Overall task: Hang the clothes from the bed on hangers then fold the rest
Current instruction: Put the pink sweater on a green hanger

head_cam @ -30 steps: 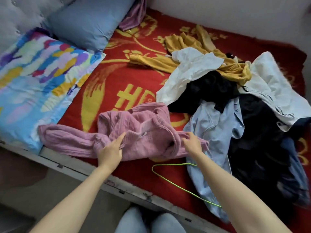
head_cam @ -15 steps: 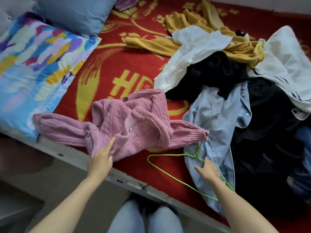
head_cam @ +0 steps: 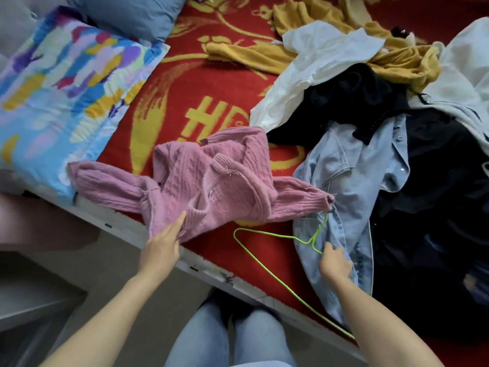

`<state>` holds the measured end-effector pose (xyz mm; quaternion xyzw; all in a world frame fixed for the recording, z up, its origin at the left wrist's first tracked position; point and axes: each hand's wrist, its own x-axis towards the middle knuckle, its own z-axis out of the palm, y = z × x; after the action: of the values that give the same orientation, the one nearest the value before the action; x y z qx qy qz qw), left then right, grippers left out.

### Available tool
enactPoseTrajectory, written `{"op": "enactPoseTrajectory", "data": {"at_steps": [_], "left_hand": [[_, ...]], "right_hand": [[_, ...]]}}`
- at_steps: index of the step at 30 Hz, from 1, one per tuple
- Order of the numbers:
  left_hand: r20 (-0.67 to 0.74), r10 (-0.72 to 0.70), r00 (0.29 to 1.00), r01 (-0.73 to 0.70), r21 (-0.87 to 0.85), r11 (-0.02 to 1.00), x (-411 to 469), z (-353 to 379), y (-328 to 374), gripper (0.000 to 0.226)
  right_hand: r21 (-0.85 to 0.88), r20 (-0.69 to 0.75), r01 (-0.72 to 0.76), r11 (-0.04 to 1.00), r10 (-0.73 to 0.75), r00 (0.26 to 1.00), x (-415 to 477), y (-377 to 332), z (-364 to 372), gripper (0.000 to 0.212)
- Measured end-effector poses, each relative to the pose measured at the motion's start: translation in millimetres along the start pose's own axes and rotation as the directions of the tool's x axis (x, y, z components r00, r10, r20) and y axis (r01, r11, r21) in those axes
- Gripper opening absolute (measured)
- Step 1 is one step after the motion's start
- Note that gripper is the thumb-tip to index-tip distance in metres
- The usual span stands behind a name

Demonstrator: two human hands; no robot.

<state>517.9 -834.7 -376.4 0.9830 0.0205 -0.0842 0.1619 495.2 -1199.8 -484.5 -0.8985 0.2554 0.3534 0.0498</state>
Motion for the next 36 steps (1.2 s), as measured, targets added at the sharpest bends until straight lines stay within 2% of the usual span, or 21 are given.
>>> {"op": "enactPoseTrajectory", "data": {"at_steps": [2, 3, 5, 7, 10, 13, 15, 18, 22, 23, 25, 27, 30, 33, 36], "left_hand": [[-0.021, 0.077, 0.997, -0.076, 0.040, 0.996, -6, -2, 4, 0.076], [-0.047, 0.122, 0.991, -0.118, 0.071, 0.990, -8, -3, 6, 0.080], [-0.106, 0.213, 0.971, -0.197, 0.145, 0.970, -10, -5, 8, 0.086], [-0.126, 0.250, 0.960, -0.227, 0.169, 0.959, -10, -5, 11, 0.087], [-0.117, 0.239, 0.964, -0.221, 0.149, 0.964, -10, -6, 12, 0.089], [-0.105, 0.200, 0.974, -0.189, 0.106, 0.976, -13, -11, 12, 0.087], [-0.096, 0.160, 0.982, -0.152, 0.078, 0.985, -13, -18, 12, 0.084], [-0.094, 0.139, 0.986, -0.132, 0.070, 0.989, -10, -27, 6, 0.082], [-0.093, 0.133, 0.987, -0.136, -0.026, 0.990, 1, -35, -7, 0.073], [-0.087, 0.132, 0.987, -0.135, -0.029, 0.990, 3, -38, -9, 0.072], [-0.062, 0.115, 0.991, -0.118, -0.044, 0.992, 8, -45, -10, 0.071], [-0.085, 0.147, 0.985, -0.153, -0.065, 0.986, 10, -51, -11, 0.071], [-0.122, 0.236, 0.964, -0.242, -0.039, 0.969, 15, -64, -15, 0.082], [-0.184, 0.393, 0.901, -0.388, 0.063, 0.920, 19, -74, -24, 0.095], [-0.170, 0.464, 0.870, -0.450, 0.113, 0.886, 22, -80, -34, 0.094]], "right_hand": [[0.080, 0.024, 0.039, 0.996, -0.041, 0.999, -3, 7, 4, 0.035], [0.181, 0.045, 0.082, 0.980, -0.091, 0.995, -5, 9, 3, 0.037], [0.418, 0.079, 0.159, 0.894, -0.210, 0.975, -12, 12, -6, 0.037], [0.545, 0.063, 0.211, 0.811, -0.291, 0.954, -18, 16, -25, 0.031], [0.526, -0.037, 0.359, 0.771, -0.401, 0.915, -26, 25, -61, 0.023], [0.468, -0.176, 0.470, 0.749, -0.442, 0.880, -33, 33, -102, 0.021], [0.432, -0.185, 0.514, 0.741, -0.485, 0.855, -41, 32, -131, 0.019], [0.535, -0.232, 0.560, 0.633, -0.527, 0.818, -58, 21, -173, 0.027], [0.678, -0.298, 0.518, 0.522, -0.449, 0.842, -75, -10, -212, 0.011], [0.656, -0.299, 0.529, 0.539, -0.458, 0.837, -82, -22, -217, 0.014], [0.544, -0.310, 0.542, 0.641, -0.447, 0.839, -94, -45, -225, 0.024], [0.451, -0.373, 0.526, 0.721, -0.383, 0.845, -99, -64, -234, 0.035], [0.473, -0.444, 0.507, 0.720, -0.302, 0.844, -102, -79, -246, 0.044], [0.503, -0.439, 0.579, 0.642, -0.387, 0.811, -116, -90, -261, 0.037], [0.561, -0.374, 0.619, 0.549, -0.499, 0.782, -131, -99, -276, 0.038]]}}
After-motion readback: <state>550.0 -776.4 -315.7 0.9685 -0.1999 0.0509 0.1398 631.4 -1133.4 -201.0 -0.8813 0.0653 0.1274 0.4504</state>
